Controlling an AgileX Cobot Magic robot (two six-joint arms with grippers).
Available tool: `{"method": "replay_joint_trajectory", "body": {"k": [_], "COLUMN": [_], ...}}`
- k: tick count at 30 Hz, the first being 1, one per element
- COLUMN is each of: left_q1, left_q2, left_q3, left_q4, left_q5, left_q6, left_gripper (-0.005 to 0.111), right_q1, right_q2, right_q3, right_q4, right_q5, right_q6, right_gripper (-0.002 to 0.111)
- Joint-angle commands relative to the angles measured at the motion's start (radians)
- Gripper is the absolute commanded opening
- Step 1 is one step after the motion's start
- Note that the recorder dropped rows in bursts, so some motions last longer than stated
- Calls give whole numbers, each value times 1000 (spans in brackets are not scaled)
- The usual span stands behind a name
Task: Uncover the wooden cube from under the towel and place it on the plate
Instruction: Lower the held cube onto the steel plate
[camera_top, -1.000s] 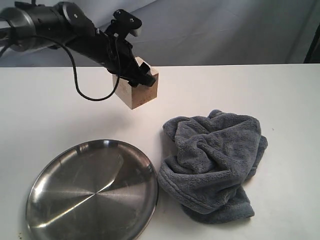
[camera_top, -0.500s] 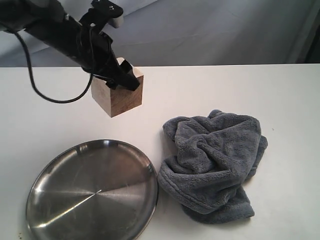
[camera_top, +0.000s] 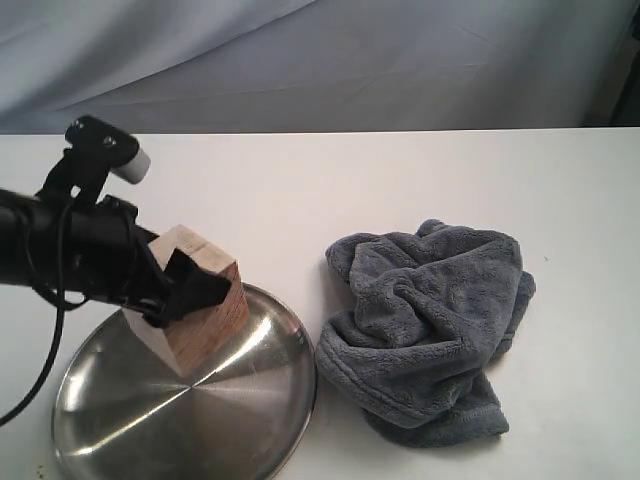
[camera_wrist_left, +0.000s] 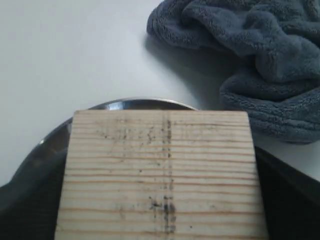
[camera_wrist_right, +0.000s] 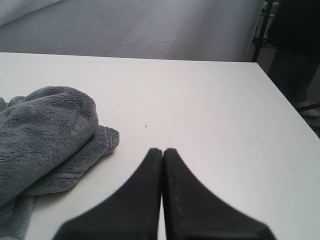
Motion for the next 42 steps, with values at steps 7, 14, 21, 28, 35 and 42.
{"method": "replay_joint_trajectory", "body": {"k": [7,14,21,28,35,42], "left_q1": [1,1,1,1,1,1], "left_q2": [-22,9,109,152,207,207], "left_q3": [126,139,139,141,141,152], "left_q4": [-222,-514,-718,-718,-718,-721], "left_q5": [-151,-98,-145,-100,-102,-102], "left_q6": [203,490,722,722,742,784], "left_gripper": [0,0,0,0,0,0], "right_q1": [-8,-8,-8,-8,-8,-8], "right_q2": [-3,-3,-3,-3,-3,-3], "right_q3": [3,3,3,3,3,3], "right_q4": [5,5,5,5,5,5], "right_q5": [-2,-2,-2,-2,-2,-2], "right_q6": [2,2,2,2,2,1], "right_gripper": [0,0,0,0,0,0]}}
